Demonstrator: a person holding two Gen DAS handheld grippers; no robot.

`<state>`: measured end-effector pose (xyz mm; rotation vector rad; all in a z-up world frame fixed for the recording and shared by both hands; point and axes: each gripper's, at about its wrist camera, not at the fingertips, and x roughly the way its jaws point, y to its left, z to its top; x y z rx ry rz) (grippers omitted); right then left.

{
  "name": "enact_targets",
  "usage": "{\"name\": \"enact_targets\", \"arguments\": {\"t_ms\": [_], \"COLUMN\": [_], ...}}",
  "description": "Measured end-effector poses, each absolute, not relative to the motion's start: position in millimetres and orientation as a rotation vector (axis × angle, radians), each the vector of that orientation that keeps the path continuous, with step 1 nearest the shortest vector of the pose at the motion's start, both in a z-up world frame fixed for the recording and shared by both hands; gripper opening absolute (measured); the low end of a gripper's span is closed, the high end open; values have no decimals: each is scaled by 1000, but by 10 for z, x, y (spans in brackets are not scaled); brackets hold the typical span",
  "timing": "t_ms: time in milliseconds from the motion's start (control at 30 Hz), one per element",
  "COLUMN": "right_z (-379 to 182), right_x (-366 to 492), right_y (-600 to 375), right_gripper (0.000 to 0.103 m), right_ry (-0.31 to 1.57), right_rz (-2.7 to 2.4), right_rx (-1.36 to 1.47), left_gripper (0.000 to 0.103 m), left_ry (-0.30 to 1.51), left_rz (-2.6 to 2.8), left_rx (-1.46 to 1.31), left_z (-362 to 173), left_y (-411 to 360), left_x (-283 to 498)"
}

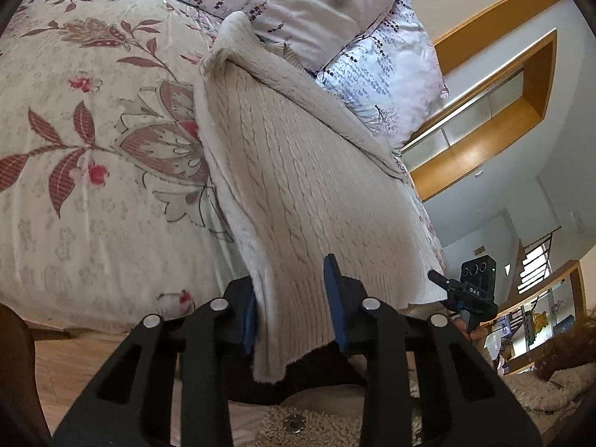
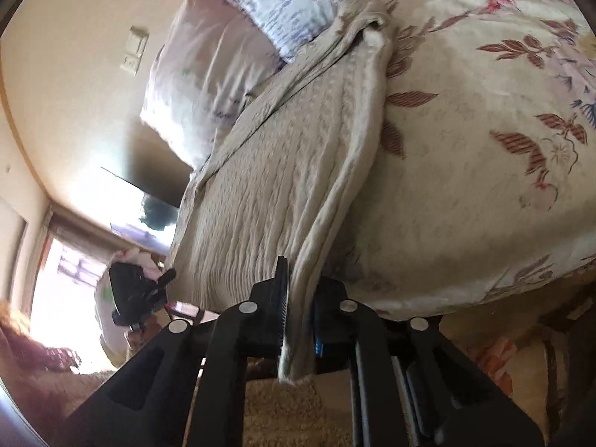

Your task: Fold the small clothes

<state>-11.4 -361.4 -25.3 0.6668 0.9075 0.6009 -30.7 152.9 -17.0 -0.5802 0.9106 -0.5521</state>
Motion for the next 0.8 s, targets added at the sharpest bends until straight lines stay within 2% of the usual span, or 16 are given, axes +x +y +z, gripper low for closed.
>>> {"name": "enact_targets", "arguments": {"t_ms": [33,100,133,333,500,633,800], "right_z": [-223,-158,-110,469,819,970,1004], "right_x": [-127,-139,-150,-170,-26,133,394], "right_y": [-3582,-3566,-3561,-3540,-3333,-3153,-3108], "right_gripper": [10,8,8,8,8,8,8], "right_ry": [900,873,850,544,374,297,310], "right_rz": [601,592,582,433,287,224,142], "right_rx": [638,595,572,420,230,139,86], "left_gripper": [26,9,7,6,6,6,6], "left_ry": [919,940,947,819,682,634,623], "left_rz": [-548,-538,-527,-452,-342,-288,-250], "left_rx": [-574,-548,-516,-460,-428,-389,-321], "left_z": [-167,-163,-146,217,631,834,951], "left_y": [1517,1482,1449,1535,1658,1641,1524], "left_x": [-309,-294,-285,-87,246,514,937]}}
